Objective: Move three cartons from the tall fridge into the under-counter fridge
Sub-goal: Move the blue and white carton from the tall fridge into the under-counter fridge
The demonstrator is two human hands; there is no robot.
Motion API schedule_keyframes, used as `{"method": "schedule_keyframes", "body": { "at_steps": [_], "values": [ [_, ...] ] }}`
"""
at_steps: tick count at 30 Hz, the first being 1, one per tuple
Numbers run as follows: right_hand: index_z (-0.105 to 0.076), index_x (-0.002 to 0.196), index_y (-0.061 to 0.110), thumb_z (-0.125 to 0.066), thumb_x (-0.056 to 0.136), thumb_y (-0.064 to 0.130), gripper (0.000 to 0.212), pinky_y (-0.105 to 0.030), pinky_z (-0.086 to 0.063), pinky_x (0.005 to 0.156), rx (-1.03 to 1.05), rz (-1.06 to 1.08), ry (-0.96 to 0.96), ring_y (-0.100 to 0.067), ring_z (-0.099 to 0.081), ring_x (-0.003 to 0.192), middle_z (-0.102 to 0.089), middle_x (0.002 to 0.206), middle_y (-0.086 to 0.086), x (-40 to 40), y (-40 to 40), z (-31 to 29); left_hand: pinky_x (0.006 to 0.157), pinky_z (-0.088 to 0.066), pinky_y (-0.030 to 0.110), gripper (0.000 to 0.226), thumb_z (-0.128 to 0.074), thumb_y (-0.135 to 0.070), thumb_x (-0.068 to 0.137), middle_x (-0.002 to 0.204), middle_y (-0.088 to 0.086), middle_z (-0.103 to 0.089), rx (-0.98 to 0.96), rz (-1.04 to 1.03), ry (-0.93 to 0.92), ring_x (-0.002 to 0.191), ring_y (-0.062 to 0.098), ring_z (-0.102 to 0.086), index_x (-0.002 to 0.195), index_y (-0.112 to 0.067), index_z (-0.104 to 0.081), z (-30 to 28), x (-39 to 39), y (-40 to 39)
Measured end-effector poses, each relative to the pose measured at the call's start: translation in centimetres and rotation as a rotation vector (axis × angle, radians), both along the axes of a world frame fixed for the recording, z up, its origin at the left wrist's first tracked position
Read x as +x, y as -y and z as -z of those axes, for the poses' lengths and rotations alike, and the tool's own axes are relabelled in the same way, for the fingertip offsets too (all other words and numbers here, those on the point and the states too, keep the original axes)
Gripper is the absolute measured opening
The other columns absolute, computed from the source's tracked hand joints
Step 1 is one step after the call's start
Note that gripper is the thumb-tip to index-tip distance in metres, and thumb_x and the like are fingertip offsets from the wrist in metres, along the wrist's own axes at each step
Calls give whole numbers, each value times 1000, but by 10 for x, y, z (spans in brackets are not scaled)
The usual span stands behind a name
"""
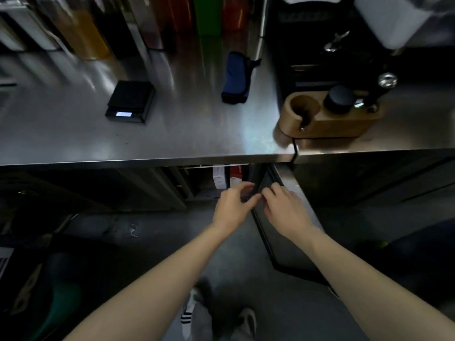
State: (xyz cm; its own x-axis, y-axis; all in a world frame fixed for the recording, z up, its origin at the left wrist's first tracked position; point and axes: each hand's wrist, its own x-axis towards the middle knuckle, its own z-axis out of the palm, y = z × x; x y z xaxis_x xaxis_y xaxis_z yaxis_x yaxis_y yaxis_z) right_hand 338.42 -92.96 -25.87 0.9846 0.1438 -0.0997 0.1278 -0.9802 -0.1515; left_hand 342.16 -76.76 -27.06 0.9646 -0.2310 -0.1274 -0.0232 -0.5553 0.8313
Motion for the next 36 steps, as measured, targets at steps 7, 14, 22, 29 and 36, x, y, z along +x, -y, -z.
{"method": "schedule_keyframes", "body": {
  "at_steps": [7, 14, 22, 29, 36],
  "values": [
    [-51, 110, 19, -49, 104, 30, 13, -36, -53, 77, -42, 289, -98, -18, -59, 92, -55, 108, -2, -61, 73, -29, 122, -33, 40, 56, -65, -32, 98, 155, -2, -49, 83, 305, 60, 148, 19, -38, 151, -26, -48, -10, -34, 71],
    [-58, 93, 27, -55, 102, 32, 12, -32, -54, 65, 357, 744, -486, -11, -64, 76, -64, 88, 2, -113, 114, -6, 128, -7, 51, 61, -57, -40, 101, 172, -1, -16, 259, 458, 63, 160, 21, -2, 158, -31, -35, 1, -60, 119],
    [-64, 96, 23, -56, 102, 28, 11, -29, -51, 64, 510, 766, -643, -16, -66, 82, -66, 94, -3, -105, 100, 9, 126, -10, 52, 65, -56, -44, 101, 173, -3, -7, 452, 523, 161, 160, 20, 3, 159, -27, -32, 13, -65, 101],
    [-64, 95, 25, -55, 102, 34, 15, -20, -43, 49, 502, 541, -872, -9, -65, 65, -69, 83, 0, -92, 51, 11, 127, -10, 53, 85, -62, -54, 94, 173, -2, -4, 484, 487, 131, 160, 23, 5, 162, -38, -13, 13, -56, 45],
    [-63, 93, 22, -50, 104, 23, 17, -20, -50, 53, 564, 416, -962, -11, -70, 70, -72, 86, -1, -61, -21, 12, 123, -29, 56, 109, -78, -61, 79, 169, 5, -23, 409, 207, -151, 157, 28, -19, 163, -28, -17, 0, -41, -21]
  ]
}}
